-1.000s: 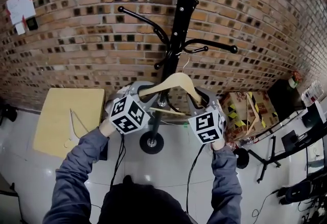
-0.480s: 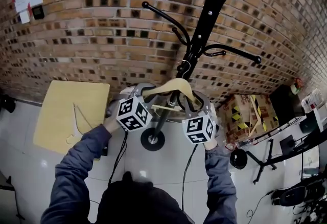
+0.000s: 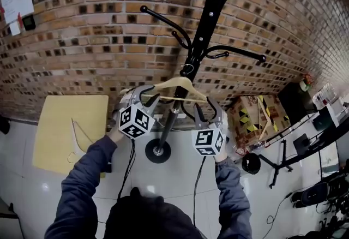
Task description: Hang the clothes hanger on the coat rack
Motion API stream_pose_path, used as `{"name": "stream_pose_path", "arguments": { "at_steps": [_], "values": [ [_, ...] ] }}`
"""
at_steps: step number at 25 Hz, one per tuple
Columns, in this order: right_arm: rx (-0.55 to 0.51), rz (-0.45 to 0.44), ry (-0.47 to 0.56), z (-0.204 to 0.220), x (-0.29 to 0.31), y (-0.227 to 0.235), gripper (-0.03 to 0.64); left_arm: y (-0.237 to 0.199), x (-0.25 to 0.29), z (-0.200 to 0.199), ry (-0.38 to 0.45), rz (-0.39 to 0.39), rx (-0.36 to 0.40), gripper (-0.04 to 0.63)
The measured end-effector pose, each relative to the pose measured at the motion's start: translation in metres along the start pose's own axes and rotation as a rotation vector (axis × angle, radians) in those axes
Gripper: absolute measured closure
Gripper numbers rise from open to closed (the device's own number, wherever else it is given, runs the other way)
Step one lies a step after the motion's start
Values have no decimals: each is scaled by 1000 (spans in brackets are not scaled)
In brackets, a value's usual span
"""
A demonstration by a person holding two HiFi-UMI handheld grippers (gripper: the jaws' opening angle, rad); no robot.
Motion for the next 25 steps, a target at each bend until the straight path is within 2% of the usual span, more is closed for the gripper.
{"name": "stream_pose_path", "arguments": {
  "at_steps": [2,3,7,10,13,16,21,25],
  "values": [
    [29,8,9,-2,-23,-1,429,0,-13,1,14,-10,-24,456],
    [45,12,9,-4,-38,-3,429,1,-23,3,23,-8,-60,456],
    [160,9,12,1,-99,-25,434,18,-77,11,76,34,-267,457],
    [289,10,-6,23,-135,-53,445,59,-107,21,106,83,-354,460],
    [410,-4,-64,46,-163,-75,445,106,-124,32,89,113,-428,463],
    [475,-27,-103,59,-183,-90,446,134,-139,36,79,136,-468,479],
    [470,-50,-124,66,-200,-94,449,146,-154,36,77,173,-461,505],
    [482,-25,-121,70,-207,-87,486,149,-154,33,72,180,-460,516]
  ]
}}
Point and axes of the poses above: the fingertips, and each gripper's own axes: x forward along the fingers, y to its right, z out of its underside, the point moved 10 cm from there along -x, backward along the fingers, and after that the axes turned 2 degrees about x, right-handed, at the moved point
